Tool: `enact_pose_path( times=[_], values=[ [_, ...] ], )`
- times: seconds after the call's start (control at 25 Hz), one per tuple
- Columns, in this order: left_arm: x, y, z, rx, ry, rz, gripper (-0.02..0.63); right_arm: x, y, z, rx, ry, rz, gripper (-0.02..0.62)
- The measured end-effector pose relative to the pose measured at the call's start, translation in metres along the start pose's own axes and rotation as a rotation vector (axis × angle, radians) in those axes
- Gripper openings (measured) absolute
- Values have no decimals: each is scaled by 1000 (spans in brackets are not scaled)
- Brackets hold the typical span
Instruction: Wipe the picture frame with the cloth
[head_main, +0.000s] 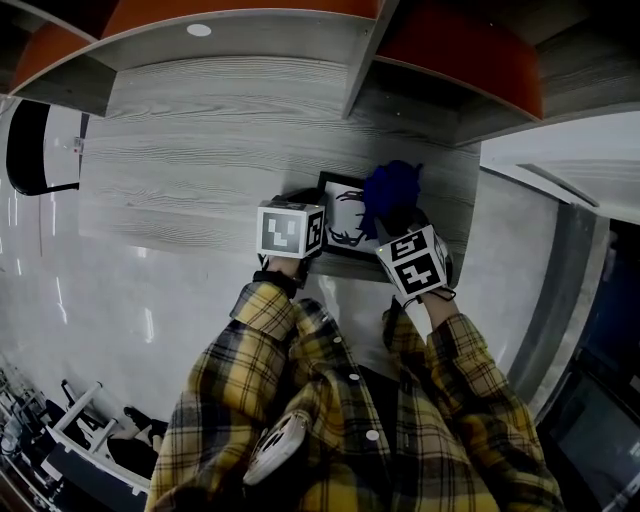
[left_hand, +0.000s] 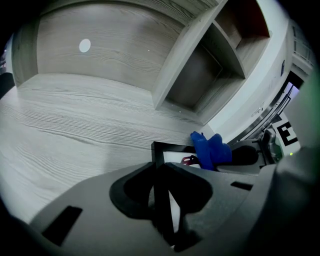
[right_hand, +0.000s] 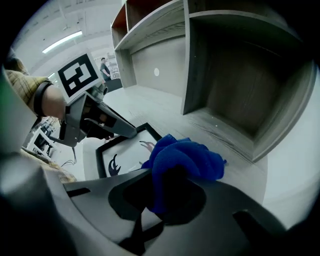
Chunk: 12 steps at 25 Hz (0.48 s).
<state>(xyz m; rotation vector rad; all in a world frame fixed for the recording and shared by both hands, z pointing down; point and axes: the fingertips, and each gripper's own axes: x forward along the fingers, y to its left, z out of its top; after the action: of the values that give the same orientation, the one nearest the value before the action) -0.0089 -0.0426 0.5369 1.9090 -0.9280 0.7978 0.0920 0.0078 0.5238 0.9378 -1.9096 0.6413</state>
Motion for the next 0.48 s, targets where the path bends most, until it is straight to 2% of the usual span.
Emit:
enact_pose_path(
  times=[0.48],
  values=[
    [2,0,-1,4,0,-8,77,-24,56,-38,7,28,132,52]
  ],
)
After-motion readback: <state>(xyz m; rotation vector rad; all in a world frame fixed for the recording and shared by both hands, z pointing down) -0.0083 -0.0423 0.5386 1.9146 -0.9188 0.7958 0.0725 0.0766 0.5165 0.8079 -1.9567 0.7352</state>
